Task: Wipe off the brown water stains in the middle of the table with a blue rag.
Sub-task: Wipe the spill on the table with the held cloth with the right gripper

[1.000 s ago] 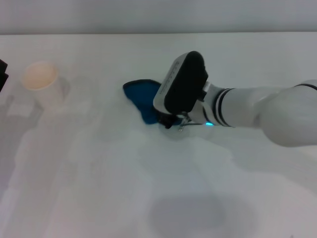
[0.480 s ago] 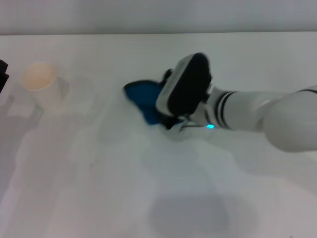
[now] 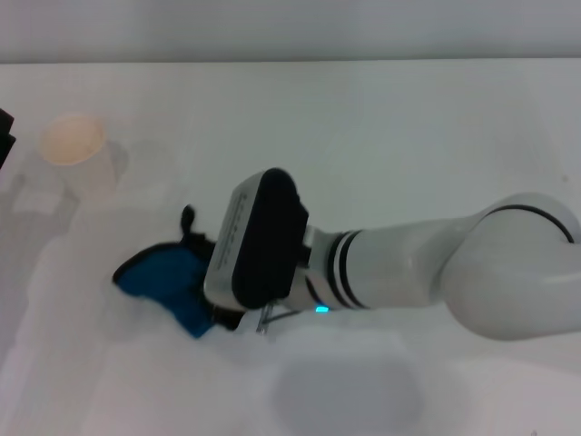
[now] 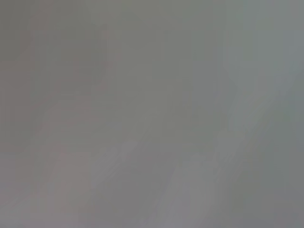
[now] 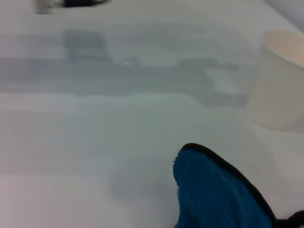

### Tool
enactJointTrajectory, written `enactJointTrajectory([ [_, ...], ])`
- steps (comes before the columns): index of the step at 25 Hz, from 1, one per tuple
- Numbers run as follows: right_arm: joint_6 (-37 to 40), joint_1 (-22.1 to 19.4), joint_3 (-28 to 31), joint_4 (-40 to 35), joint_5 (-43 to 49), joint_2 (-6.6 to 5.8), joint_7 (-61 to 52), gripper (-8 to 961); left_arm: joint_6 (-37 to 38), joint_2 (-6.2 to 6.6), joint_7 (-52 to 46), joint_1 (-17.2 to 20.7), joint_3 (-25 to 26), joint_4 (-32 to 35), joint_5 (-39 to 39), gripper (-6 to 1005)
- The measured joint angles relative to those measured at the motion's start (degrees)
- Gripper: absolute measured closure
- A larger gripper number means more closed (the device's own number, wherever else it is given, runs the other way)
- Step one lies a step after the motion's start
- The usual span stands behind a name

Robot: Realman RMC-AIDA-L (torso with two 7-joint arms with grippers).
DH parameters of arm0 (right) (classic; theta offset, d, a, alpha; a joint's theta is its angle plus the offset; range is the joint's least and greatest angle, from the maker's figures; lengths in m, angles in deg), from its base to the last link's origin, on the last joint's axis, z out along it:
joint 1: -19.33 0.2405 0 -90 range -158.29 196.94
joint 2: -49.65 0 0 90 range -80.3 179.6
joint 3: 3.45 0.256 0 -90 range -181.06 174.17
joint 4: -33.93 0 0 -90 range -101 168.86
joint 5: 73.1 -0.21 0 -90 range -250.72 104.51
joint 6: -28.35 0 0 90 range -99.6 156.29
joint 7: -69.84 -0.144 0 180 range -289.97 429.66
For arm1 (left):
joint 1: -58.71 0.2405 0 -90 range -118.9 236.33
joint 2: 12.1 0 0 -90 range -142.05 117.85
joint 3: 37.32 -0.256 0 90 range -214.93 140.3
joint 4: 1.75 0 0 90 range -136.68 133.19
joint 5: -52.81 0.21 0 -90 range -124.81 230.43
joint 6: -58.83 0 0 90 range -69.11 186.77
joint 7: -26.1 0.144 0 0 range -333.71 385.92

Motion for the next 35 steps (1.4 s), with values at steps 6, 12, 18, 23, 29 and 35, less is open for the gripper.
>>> enactJointTrajectory([
  [6, 4.40, -0.96, -0.28, -5.22, 0.00, 0.00, -0.01, 877, -0.01, 0.01, -0.03, 0.15, 0.18, 0.00, -0.21, 118],
  [12, 9.80, -0.99, -0.25, -7.11, -0.11, 0.00, -0.01, 877, -0.03, -0.06, -0.05, 0.17, 0.35, 0.00, -0.29, 119],
  [18, 12.67, -2.48, 2.17, -6.90, 0.45, -0.18, 0.01, 877, 0.22, -0.08, -0.56, 0.56, 0.35, 0.00, -0.49, 119],
  [23, 16.36, -5.51, 9.65, -5.76, 5.78, -0.68, 0.14, 878, 0.31, 0.04, -0.92, 0.84, 0.35, 0.00, -0.51, 119],
  [29, 18.72, -8.37, 18.08, -3.26, 11.82, -0.65, 0.23, 878, 0.37, 0.09, -0.93, 0.86, 0.35, 0.06, -0.51, 119],
  [35, 22.95, -9.28, 27.88, -0.50, 15.05, -0.72, 0.28, 879, 0.43, 0.09, -0.93, 0.86, 0.35, 0.11, -0.48, 119],
])
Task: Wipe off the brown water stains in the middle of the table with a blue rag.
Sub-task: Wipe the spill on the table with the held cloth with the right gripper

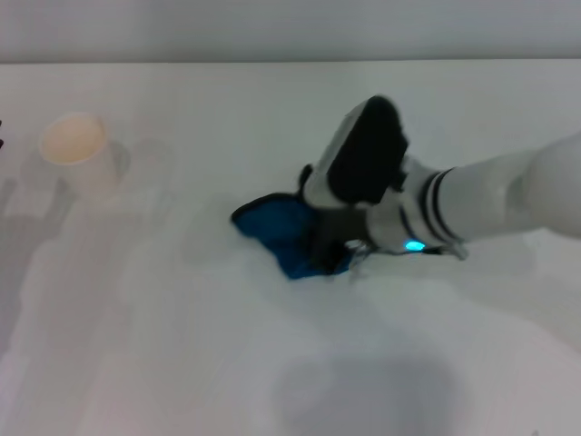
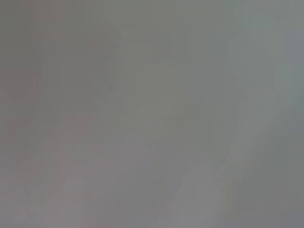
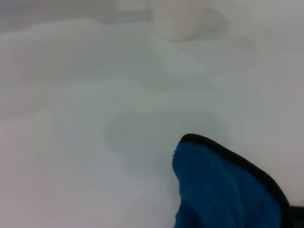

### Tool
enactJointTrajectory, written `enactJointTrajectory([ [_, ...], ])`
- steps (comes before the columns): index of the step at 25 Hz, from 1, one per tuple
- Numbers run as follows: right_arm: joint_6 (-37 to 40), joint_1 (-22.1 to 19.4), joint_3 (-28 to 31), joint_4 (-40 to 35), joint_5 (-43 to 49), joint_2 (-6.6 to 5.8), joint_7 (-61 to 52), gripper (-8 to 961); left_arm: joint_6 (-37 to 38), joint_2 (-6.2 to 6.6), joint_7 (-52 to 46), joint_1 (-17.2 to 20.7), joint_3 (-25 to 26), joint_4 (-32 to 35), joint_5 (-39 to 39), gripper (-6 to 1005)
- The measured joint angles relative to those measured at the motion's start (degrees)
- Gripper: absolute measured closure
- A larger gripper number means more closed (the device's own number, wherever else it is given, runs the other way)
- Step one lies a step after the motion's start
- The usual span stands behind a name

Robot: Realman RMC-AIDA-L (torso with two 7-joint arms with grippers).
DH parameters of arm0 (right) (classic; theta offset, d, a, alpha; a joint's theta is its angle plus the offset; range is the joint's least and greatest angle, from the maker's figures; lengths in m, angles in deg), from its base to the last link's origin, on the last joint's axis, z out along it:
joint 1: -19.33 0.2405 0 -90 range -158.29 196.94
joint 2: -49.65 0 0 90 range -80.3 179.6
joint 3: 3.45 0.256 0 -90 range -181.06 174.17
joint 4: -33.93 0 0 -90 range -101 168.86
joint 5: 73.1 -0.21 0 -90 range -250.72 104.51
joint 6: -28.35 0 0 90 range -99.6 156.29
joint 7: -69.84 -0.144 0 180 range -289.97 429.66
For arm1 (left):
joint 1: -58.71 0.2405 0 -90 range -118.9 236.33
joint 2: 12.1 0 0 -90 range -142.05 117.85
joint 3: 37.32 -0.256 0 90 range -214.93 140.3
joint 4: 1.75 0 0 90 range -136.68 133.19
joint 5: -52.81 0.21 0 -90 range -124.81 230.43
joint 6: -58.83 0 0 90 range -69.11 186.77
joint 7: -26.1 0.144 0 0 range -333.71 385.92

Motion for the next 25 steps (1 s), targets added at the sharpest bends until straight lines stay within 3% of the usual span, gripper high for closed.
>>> enactJointTrajectory([
  [7, 10.18, -0.14, 15.30, 0.92, 4.40, -0.06, 0.04, 880, 0.08, -0.01, -0.01, -0.01, 0.06, 0.62, -0.03, 119],
  [14, 19.41, 0.06, 25.34, 1.31, 6.87, 0.01, -0.41, 868, 0.08, -0.01, -1.18, 0.01, 0.09, 1.47, -0.07, 120],
  [25, 20.94, -0.30, 24.73, -0.10, 5.63, 0.71, -0.86, 849, 0.07, -0.01, -1.41, 0.09, 0.18, 2.01, -0.18, 120],
])
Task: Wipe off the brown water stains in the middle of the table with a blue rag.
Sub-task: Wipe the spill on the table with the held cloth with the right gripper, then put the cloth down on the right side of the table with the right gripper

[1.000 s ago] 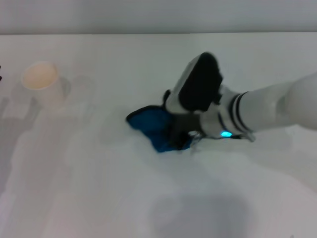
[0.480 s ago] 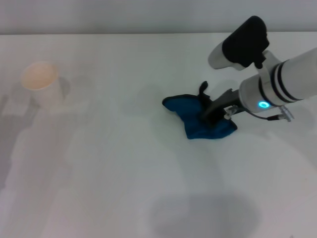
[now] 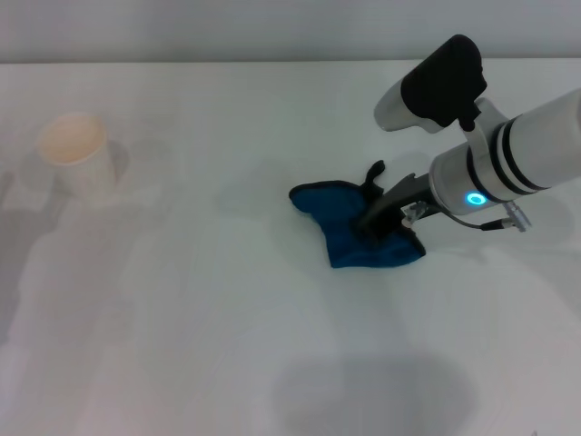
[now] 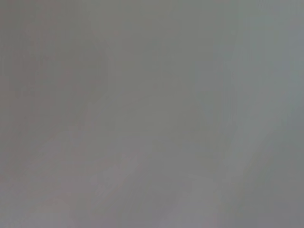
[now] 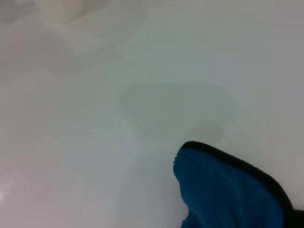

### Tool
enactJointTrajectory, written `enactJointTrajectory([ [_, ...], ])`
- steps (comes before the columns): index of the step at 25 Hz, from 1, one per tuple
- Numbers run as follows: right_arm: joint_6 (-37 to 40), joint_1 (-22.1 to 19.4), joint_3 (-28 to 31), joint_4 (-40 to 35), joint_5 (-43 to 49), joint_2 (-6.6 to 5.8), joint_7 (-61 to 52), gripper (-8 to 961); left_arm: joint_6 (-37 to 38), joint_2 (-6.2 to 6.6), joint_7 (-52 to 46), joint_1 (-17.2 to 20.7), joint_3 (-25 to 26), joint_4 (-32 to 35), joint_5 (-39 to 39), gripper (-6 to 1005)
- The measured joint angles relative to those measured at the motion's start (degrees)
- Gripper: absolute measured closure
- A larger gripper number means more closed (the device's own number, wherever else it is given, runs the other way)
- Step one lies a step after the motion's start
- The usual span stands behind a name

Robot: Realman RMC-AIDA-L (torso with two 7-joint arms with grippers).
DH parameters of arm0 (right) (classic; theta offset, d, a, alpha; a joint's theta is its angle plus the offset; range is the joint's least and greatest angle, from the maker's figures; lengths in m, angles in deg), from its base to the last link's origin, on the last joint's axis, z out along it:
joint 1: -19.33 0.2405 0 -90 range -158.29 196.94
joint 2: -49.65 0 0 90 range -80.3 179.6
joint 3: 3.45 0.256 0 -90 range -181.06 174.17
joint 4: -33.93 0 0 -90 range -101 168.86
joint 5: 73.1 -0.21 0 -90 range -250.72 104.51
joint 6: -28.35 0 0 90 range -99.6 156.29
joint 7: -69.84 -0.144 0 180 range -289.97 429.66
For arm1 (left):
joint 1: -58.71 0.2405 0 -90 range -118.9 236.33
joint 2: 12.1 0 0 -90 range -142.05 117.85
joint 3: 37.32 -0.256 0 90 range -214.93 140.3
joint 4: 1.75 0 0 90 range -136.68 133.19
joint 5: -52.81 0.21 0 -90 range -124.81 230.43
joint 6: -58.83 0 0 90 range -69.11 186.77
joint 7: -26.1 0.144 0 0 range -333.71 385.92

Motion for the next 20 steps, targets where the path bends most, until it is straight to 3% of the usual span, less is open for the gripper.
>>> enactJointTrajectory([
  [17, -4.95, -0.34, -2.50, 0.30, -0.89, -0.20, -1.85, 820, -0.01, 0.00, -1.84, 0.60, 0.00, 0.88, -0.70, 120],
  [20, -6.29, -0.36, -4.46, -0.05, -0.84, -0.26, -1.71, 762, -0.01, 0.00, -1.84, 0.54, 0.00, 0.87, -0.71, 120],
])
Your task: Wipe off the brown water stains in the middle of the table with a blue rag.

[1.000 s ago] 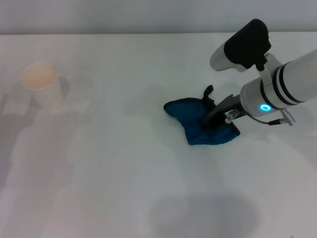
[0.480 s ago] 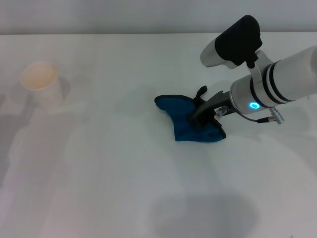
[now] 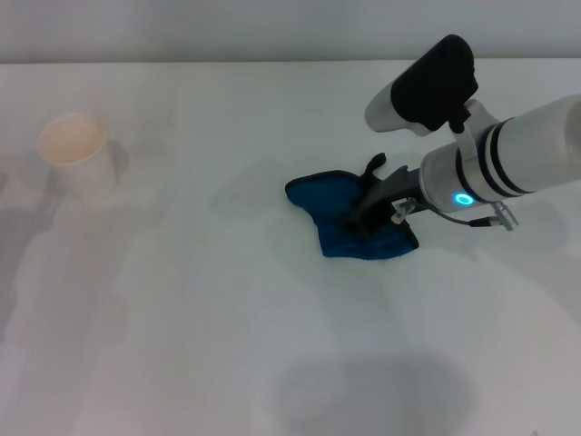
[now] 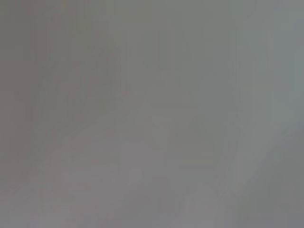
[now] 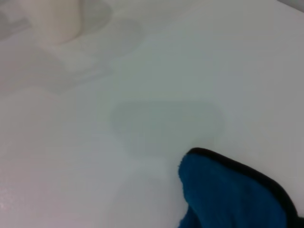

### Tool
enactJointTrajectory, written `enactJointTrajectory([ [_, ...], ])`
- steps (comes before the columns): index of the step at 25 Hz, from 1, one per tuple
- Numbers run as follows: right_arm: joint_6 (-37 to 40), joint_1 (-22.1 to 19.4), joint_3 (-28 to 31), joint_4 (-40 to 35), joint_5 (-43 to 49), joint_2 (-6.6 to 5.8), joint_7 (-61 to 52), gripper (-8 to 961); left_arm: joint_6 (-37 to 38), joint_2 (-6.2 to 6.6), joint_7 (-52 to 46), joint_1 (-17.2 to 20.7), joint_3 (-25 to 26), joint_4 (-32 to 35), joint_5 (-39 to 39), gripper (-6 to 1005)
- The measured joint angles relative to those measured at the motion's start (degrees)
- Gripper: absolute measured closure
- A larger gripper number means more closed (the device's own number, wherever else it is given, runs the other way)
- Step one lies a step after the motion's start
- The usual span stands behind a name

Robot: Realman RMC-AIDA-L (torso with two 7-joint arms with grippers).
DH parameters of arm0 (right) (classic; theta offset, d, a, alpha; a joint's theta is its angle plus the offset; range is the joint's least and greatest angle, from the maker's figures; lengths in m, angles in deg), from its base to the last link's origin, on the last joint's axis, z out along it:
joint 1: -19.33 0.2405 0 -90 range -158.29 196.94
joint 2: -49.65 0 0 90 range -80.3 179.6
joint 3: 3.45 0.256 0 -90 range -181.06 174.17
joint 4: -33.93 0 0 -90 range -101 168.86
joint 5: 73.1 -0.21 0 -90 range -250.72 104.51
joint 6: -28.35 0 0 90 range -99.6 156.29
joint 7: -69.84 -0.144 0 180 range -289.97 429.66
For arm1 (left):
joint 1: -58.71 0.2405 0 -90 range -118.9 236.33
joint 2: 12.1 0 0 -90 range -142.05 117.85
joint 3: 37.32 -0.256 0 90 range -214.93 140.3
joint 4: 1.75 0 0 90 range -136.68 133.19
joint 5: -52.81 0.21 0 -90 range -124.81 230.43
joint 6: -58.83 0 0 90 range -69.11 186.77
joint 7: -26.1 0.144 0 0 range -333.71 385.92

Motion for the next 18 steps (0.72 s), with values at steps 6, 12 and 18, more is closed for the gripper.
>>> enactJointTrajectory([
  [6, -2.15, -0.47, -0.81, -0.64, -0.05, -0.14, 0.03, 646, 0.00, 0.00, 0.00, 0.05, 0.04, 0.04, -0.10, 119],
  [12, -4.06, -5.22, 3.99, -5.77, -1.80, -0.32, 0.22, 438, 0.00, 0.00, 0.30, 0.15, 0.08, 0.08, -0.96, 119],
  [18, -6.01, -10.43, 13.19, -6.68, -17.65, -0.41, 0.30, 165, -0.05, 0.09, 0.39, 0.17, 0.10, 0.09, -1.62, 119],
])
